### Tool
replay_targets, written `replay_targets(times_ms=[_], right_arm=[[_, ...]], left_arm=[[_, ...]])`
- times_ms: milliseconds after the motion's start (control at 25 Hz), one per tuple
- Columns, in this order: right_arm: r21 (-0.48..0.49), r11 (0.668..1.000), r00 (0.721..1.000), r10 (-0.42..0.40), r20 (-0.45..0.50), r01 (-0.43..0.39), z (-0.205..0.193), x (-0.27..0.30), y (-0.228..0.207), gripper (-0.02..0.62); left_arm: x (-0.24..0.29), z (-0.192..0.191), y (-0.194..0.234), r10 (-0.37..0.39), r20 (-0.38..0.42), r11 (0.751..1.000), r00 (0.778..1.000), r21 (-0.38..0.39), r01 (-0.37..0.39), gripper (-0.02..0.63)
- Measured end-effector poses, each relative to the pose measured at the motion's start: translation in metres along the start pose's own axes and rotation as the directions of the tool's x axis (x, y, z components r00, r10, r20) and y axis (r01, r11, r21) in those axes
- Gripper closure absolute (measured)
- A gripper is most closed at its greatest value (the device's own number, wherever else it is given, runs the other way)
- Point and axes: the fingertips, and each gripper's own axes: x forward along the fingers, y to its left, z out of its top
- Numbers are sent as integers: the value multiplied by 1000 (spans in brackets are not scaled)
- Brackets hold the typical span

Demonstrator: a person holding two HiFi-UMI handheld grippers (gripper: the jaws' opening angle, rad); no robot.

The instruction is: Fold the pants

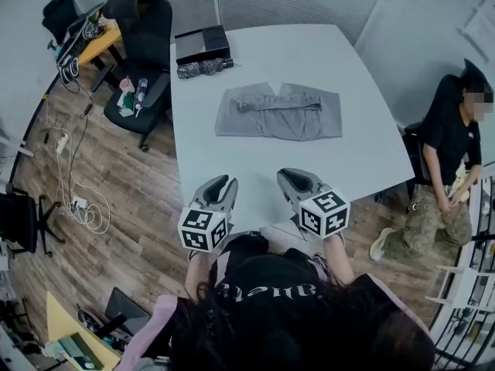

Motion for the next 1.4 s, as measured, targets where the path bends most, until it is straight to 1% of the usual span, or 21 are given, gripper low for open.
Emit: replay_targets(times_ms=[200,320,520,720,840,1200,1400], right_arm=[[-25,999,999,48,6,-48,-2,-19,10,558],[-40,996,997,80,6,-80,-7,-39,13,558],[-57,992,994,109,9,-109,-19,-73,15,561],[-80,985,988,152,6,-151,-38,-106,27,563],[-86,983,986,166,10,-165,-48,-127,29,563],[-112,977,982,188,22,-184,-75,-177,39,565],[-123,973,979,200,25,-196,-86,-194,48,565]], left_arm=[[-8,3,-22,26,42,999,999,-42,-24,505],[-14,5,-46,39,66,998,997,-59,-35,504],[-29,2,-87,64,82,997,995,-53,-60,505],[-51,-13,-119,101,97,993,990,-68,-95,505],[-58,-23,-140,112,98,992,989,-64,-106,505],[-83,-47,-192,127,111,991,986,-53,-122,505],[-96,-57,-210,130,119,991,984,-49,-125,505]])
